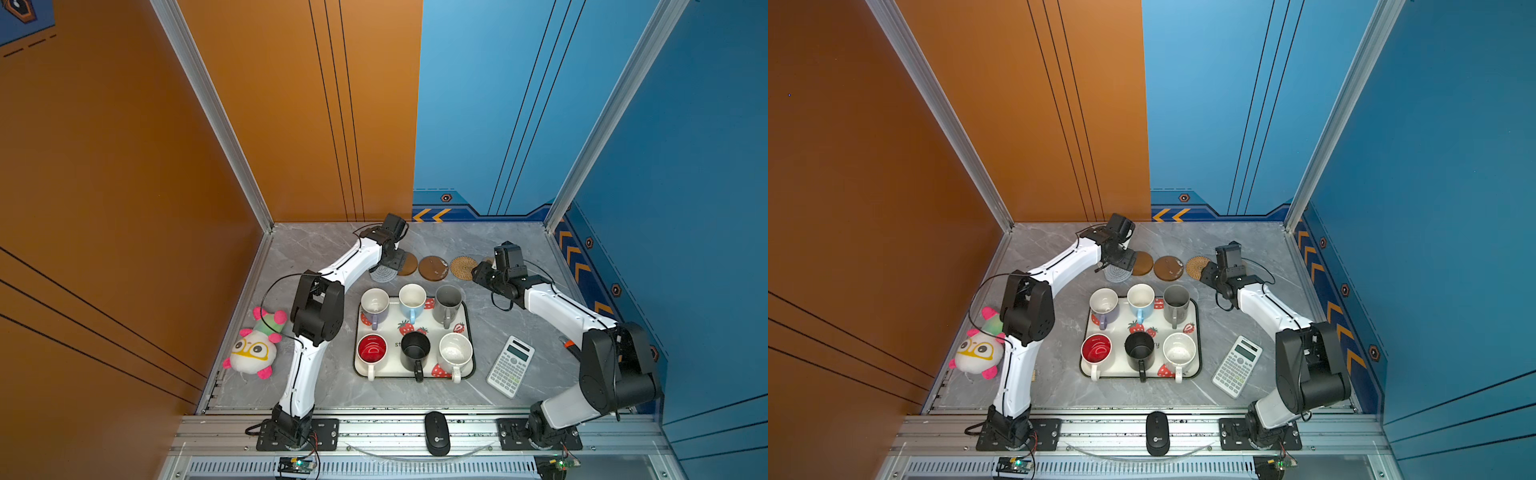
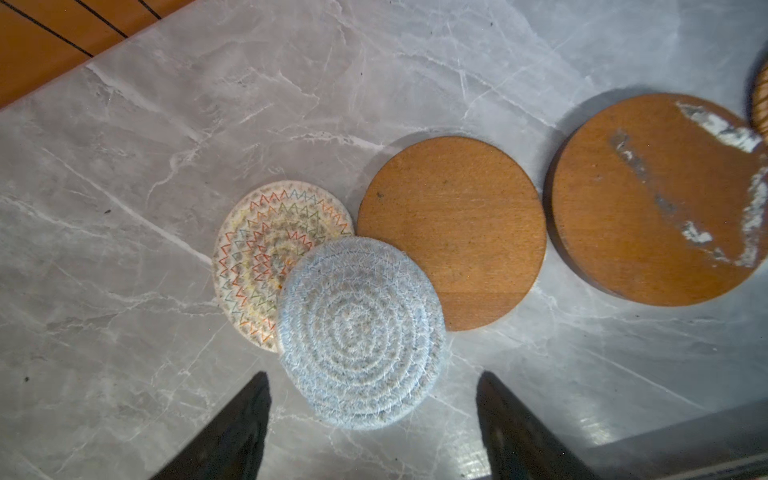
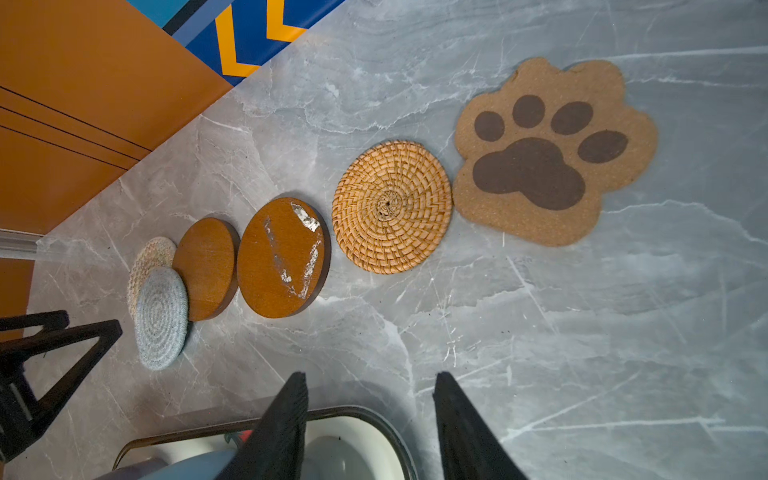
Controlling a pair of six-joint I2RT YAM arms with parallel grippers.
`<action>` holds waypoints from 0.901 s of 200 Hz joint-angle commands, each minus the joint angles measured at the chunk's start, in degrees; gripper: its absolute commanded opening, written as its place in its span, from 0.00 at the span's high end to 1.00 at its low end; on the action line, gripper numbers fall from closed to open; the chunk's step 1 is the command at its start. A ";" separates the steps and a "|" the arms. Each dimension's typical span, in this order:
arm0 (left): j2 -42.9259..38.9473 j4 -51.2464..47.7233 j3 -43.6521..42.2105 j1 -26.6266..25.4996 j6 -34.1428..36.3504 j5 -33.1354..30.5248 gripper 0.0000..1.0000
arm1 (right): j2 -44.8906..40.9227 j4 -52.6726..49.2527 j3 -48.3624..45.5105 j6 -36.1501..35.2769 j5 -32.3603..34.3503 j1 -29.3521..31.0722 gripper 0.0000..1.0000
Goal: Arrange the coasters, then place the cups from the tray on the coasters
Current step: 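Lower the left gripper onto the pale blue rope coaster while the right arm holds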
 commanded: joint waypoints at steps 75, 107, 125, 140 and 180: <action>6.47 -2.74 3.31 -2.12 0.82 -2.06 0.32 | -1.91 2.70 -1.54 1.78 -0.72 -0.67 0.51; 6.89 -2.79 2.54 -2.23 0.92 -3.00 0.41 | -1.90 2.59 -1.68 1.74 -0.97 -0.74 0.51; 6.45 -2.72 1.63 -2.22 0.92 -3.55 0.45 | -2.00 2.59 -1.67 1.79 -1.07 -0.75 0.50; 6.39 -2.76 1.32 -2.22 1.02 -3.49 0.46 | -1.83 2.71 -1.76 1.79 -1.14 -0.76 0.50; 7.20 -2.75 1.07 -2.31 1.72 -1.92 0.48 | -1.22 3.68 -1.73 2.28 -2.28 -0.76 0.50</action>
